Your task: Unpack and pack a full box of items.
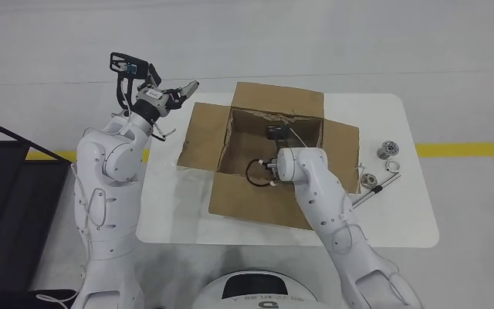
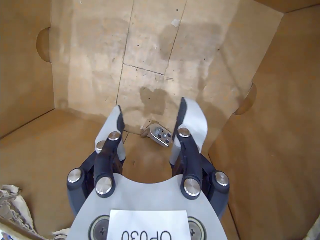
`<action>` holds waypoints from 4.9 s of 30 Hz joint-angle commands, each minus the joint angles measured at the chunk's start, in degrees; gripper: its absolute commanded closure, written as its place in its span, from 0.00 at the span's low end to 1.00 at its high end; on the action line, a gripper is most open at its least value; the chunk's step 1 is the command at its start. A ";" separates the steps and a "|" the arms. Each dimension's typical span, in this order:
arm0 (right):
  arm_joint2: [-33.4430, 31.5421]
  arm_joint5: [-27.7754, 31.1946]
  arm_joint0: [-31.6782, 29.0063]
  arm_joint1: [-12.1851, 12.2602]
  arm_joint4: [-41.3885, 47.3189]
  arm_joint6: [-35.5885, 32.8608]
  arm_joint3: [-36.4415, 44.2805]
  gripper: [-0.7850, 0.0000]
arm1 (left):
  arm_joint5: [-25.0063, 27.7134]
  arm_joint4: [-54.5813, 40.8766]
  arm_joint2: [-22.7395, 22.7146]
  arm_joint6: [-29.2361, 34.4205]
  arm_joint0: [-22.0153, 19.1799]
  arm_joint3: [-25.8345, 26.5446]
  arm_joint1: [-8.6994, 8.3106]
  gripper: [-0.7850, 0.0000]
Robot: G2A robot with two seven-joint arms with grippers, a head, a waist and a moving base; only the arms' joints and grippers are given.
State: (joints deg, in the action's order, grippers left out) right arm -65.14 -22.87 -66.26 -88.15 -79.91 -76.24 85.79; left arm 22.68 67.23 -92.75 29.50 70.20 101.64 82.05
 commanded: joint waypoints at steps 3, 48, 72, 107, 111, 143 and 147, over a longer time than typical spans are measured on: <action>-0.21 -0.68 -0.15 0.00 -0.08 0.29 0.12 0.00 | 0.00 -0.05 -0.04 0.00 -0.01 0.00 0.00 0.00; -2.35 -0.18 5.62 -3.94 -6.16 -4.96 -11.21 1.00 | 0.00 -0.05 -0.04 0.00 -0.01 0.00 0.00 0.00; -15.47 28.67 -5.91 0.00 11.42 -11.76 8.65 1.00 | 0.00 -0.05 -0.04 0.00 -0.01 0.00 0.00 0.00; 3.37 31.75 2.70 9.45 27.62 -11.76 5.43 0.44 | 0.00 -0.05 -0.04 0.00 -0.01 0.00 0.00 0.00; 2.41 34.39 2.75 11.59 33.43 -11.76 5.65 0.48 | 0.00 -0.05 -0.04 0.00 -0.01 0.00 0.00 0.00; 4.39 33.11 2.21 18.18 29.70 -11.76 10.20 0.00 | 0.00 -0.05 -0.04 0.00 -0.01 0.00 0.00 0.00; 4.39 33.11 2.21 18.18 29.70 -11.76 10.20 0.00 | 0.00 -0.05 -0.04 0.00 -0.01 0.00 0.00 0.00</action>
State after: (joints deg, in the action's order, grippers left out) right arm -60.75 10.24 -64.05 -69.98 -50.21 -88.00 95.99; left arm 22.68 67.23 -92.75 29.50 70.20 101.64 82.05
